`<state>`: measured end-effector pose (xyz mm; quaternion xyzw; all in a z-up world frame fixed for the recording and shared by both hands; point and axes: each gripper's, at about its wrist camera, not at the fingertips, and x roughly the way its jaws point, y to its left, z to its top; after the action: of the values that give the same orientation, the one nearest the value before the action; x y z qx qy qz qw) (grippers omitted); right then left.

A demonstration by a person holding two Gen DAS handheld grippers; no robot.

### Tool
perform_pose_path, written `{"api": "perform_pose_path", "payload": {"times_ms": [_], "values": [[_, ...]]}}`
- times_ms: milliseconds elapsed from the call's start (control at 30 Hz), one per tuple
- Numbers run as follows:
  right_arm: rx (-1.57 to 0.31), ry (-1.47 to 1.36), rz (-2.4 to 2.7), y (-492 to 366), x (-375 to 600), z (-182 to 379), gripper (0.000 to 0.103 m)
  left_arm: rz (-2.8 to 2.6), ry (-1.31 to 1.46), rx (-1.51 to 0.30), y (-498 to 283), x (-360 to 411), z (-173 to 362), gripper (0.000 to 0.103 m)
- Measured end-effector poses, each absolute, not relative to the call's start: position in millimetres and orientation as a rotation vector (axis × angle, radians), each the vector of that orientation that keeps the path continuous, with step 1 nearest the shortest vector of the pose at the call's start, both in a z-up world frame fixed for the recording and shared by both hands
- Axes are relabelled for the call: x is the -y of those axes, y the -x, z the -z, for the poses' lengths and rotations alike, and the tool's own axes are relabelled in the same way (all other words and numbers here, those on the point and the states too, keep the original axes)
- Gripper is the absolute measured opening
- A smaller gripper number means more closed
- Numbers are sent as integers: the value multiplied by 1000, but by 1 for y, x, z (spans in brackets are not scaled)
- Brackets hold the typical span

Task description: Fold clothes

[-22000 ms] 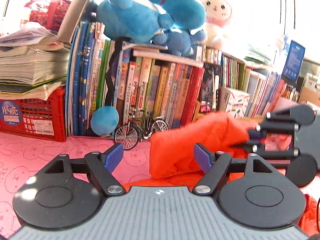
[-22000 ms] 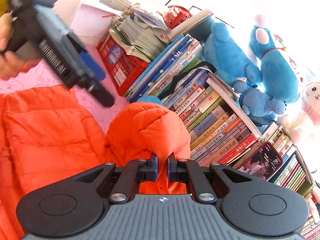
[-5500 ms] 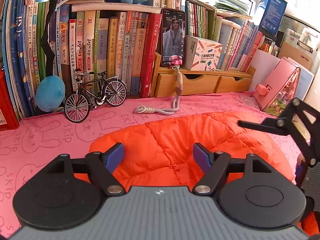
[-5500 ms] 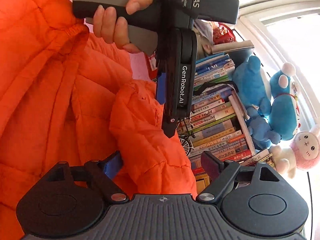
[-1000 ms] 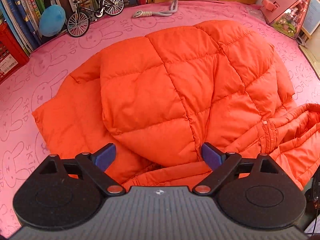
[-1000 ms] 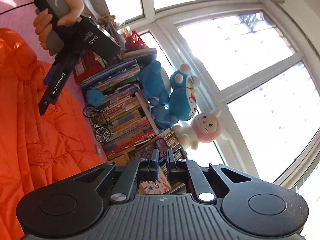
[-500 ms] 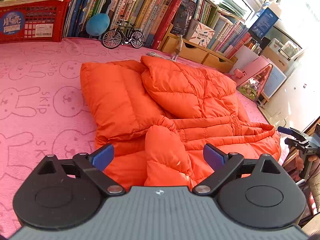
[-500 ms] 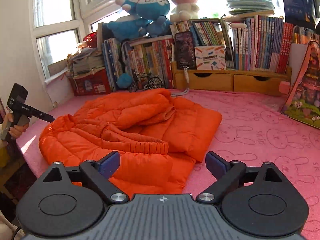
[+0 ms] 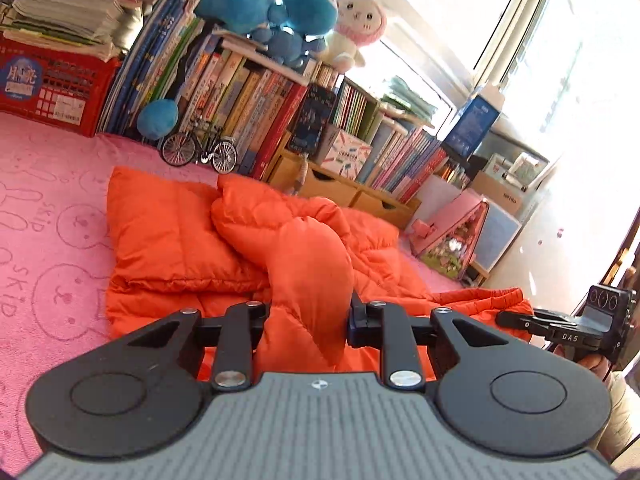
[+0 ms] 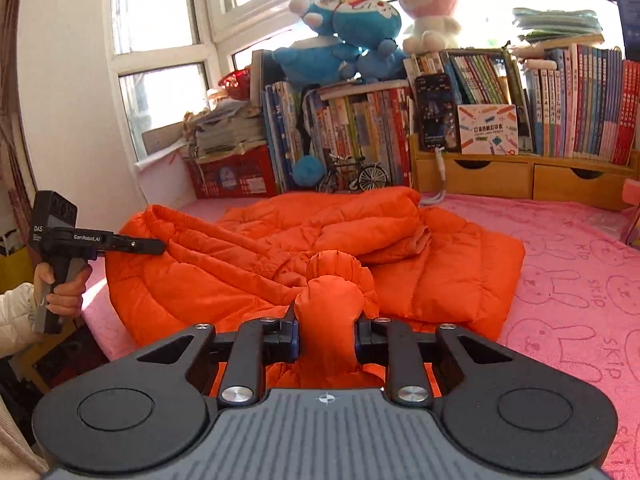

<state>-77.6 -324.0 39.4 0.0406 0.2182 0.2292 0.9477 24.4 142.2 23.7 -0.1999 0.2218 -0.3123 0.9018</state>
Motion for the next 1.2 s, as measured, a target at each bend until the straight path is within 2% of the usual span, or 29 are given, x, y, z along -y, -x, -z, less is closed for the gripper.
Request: {"api": "perform_pose_path", "payload": {"times_ms": [100, 200, 367, 533, 633, 700, 800, 900, 967, 1100, 1200], "values": [[-304, -34, -438, 74, 316, -75, 23, 653, 370, -307, -23, -141, -59, 25], [-205, 31, -382, 31, 303, -108, 23, 615, 324, -231, -62, -131, -83, 27], [-253, 57, -232, -89, 292, -101, 23, 413, 332, -353, -166, -122, -68, 28], [-454, 52, -136, -172, 287, -34, 25, 190, 298, -631, -233, -117, 0, 31], [-514, 50, -100, -184, 286, -2, 35, 158, 244, -634, -228, -114, 6, 38], [-523, 42, -77, -185, 287, 4, 41, 94, 206, -594, -220, -116, -2, 61], [-523, 39, -28, -183, 292, 6, 43, -38, 151, -479, -201, -115, -27, 63], [-519, 16, 3, -184, 294, 4, 43, -16, -7, -350, -171, -77, -52, 65], [-519, 14, 5, -188, 292, 1, 43, 70, -150, -321, -154, -33, -58, 71], [-513, 46, 18, -191, 284, 0, 45, 202, -355, -347, -149, 46, -45, 74], [-498, 68, 39, -194, 281, -5, 58, 161, -458, -392, -169, 81, -22, 73]]}}
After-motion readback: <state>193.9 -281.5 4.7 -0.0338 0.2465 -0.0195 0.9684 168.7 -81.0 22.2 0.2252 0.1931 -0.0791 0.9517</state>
